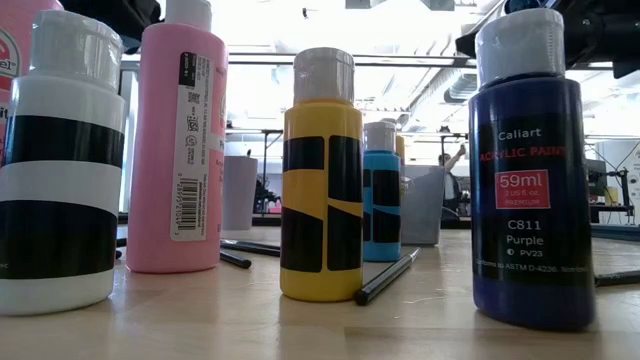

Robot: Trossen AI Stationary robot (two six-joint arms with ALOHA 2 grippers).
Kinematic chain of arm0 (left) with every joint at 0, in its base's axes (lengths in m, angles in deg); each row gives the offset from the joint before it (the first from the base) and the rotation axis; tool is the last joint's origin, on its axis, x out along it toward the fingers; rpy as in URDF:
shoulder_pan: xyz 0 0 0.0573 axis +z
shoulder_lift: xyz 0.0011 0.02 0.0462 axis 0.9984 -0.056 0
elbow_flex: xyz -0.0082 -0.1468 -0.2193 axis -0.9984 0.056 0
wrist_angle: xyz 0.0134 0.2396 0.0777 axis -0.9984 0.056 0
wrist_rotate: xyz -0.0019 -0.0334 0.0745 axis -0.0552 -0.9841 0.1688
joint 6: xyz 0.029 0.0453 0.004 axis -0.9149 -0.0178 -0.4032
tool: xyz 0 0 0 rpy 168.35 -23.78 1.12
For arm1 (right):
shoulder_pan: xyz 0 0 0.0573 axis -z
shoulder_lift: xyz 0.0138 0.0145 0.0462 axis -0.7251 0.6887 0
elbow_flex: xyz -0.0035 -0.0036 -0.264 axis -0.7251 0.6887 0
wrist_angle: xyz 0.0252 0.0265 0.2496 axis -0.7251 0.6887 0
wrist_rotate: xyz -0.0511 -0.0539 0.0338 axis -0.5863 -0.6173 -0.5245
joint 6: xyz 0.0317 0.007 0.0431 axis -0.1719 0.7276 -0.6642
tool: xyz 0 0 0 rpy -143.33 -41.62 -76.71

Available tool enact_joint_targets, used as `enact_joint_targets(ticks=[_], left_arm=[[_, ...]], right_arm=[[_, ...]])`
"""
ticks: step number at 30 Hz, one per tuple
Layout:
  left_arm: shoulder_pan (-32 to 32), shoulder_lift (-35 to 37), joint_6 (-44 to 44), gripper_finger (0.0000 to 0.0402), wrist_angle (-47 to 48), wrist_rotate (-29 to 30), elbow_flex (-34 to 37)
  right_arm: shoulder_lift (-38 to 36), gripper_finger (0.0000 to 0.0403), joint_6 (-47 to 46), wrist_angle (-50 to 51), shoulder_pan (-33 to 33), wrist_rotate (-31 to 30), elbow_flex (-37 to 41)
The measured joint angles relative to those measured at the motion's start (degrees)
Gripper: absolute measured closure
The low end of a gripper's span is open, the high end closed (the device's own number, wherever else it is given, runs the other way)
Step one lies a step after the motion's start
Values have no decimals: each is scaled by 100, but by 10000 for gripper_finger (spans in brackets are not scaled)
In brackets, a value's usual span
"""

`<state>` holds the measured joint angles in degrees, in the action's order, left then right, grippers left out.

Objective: Pick & Place Paint Supplies
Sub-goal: Put the top pink paint bottle into the black bin

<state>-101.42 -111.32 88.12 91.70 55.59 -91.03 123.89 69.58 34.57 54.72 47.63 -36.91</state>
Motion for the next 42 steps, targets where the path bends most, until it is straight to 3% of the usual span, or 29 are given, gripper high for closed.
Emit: enact_joint_targets(ticks=[7, 15, 20, 27, 39, 42], left_arm=[[0, -6, -7, 396, -424, 62, -4], [0, 135, 301, 396, -531, 471, 0], [0, 531, 262, 396, -507, 924, 0], [0, 1265, 408, 396, -203, 1452, 0], [-2, 1641, 736, 396, -82, 1493, 0], [-2, 1643, 779, 396, 2, 1489, 0]], right_arm=[[256, 401, -351, -410, -365, 89, 0], [1176, 401, 23, -1184, -1325, -716, -92], [1941, 401, 96, -1184, -1813, -1163, -588], [3154, 401, 545, -1203, -2257, -1346, -1530], [4681, 401, 520, -1313, -2846, -1703, -2445], [4949, 401, 426, -1377, -3015, -2135, -2665]])
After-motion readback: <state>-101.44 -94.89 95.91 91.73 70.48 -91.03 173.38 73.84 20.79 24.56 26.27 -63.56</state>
